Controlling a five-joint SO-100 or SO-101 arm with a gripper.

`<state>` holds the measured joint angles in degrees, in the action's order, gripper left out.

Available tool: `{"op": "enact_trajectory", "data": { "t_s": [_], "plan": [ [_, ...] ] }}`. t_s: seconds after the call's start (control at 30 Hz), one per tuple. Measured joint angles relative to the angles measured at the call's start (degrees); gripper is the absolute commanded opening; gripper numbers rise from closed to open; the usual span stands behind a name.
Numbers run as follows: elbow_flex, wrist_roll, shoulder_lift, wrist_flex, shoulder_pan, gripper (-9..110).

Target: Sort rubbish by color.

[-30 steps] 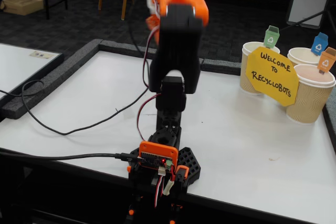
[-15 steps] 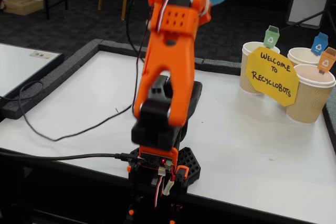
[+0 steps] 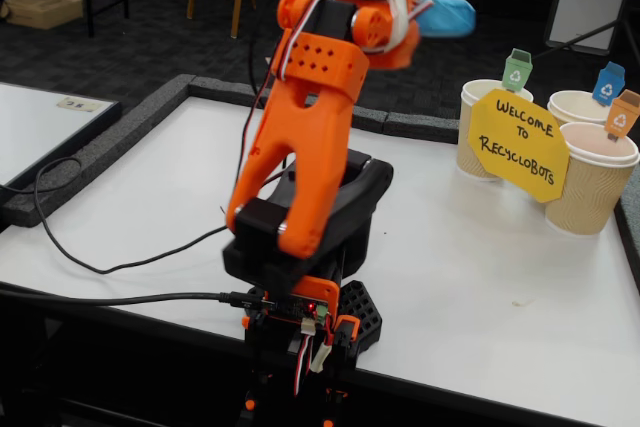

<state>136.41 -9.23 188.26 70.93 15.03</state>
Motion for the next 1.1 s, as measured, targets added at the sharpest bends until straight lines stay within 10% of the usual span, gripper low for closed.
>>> {"op": "enact_trajectory", "data": {
  "t_s": [0.37,1.1],
  "plan": [
    [6.9,0.1,-0.1,-6.3,16.4,0],
    [7.6,0.1,-0.1,-11.1,16.5,0]
  ]
}}
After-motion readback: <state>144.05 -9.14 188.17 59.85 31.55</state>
